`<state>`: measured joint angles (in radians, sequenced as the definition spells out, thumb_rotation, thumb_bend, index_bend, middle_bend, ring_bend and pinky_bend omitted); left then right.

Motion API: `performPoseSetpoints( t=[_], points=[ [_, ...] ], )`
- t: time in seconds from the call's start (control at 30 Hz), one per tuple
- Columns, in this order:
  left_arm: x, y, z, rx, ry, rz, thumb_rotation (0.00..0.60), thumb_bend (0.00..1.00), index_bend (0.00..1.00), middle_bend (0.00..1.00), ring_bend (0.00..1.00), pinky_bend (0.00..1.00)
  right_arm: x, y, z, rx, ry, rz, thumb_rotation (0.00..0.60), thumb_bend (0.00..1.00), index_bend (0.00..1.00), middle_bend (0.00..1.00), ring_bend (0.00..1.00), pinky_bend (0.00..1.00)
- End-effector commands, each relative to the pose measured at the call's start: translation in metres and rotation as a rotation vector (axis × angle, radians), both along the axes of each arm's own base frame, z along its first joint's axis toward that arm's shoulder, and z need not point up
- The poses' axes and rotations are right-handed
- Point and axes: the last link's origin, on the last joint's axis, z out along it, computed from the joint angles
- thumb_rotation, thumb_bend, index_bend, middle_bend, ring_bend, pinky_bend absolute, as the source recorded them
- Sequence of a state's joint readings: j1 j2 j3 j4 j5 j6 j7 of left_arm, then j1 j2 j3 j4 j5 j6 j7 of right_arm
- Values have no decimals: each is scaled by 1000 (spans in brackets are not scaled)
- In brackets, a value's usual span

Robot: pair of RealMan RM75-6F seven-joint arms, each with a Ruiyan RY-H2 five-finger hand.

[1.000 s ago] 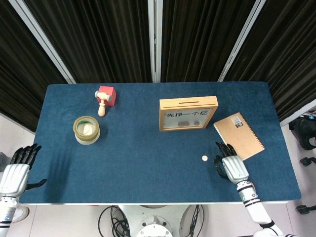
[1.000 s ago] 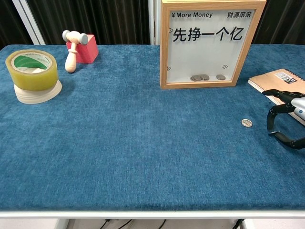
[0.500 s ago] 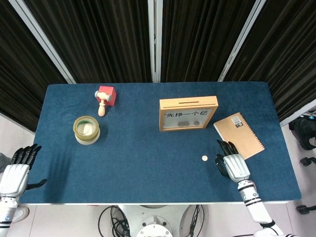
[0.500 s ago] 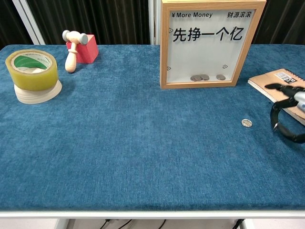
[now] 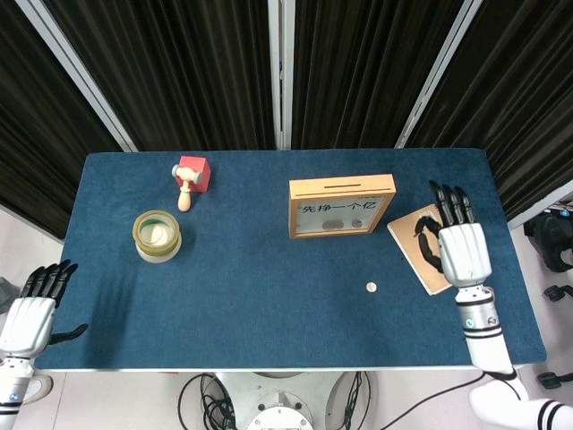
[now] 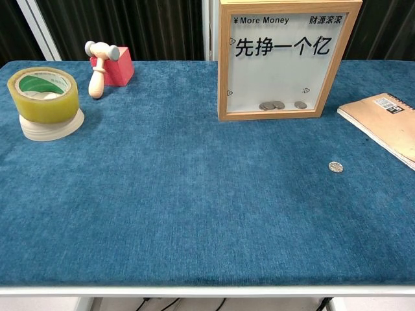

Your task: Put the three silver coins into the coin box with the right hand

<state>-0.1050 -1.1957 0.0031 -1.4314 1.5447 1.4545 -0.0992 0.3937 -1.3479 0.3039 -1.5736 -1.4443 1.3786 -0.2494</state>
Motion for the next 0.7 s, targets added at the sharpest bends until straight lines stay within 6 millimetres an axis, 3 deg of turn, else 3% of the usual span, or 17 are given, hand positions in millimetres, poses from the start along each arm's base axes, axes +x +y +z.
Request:
performPoseSetpoints(
  t=[0.03,0.2,0.33,0.6,0.63,0.67,0.7],
  points=[
    [2,0,2,4,-1,-7,600,0,60,8,0,0,40,-38,20,-31,38,16,600,473,662,0,0,0],
    [4,-3,3,4,-6,-11,600,0,60,8,0,0,74,-75,22,-12,82,-5,600,475,671,8,0,0],
    [5,-4,5,8,-9,-14,600,0,60,8,0,0,92,-97,10,57,95,-70,600,474,675,10,0,0],
    [4,-5,7,9,-9,-11,600,0,60,8,0,0,114,-103,-11,122,56,-129,600,474,677,16,0,0],
    [3,-5,7,9,-10,-10,600,0,60,8,0,0,140,-120,16,37,66,-78,600,475,678,16,0,0],
    [3,-5,7,9,-11,-9,600,0,60,8,0,0,123,-114,-7,119,97,-121,600,474,678,16,0,0],
    [2,-4,7,9,-13,-9,600,0,60,8,0,0,114,-106,-17,129,98,-137,600,474,678,16,0,0]
  ],
)
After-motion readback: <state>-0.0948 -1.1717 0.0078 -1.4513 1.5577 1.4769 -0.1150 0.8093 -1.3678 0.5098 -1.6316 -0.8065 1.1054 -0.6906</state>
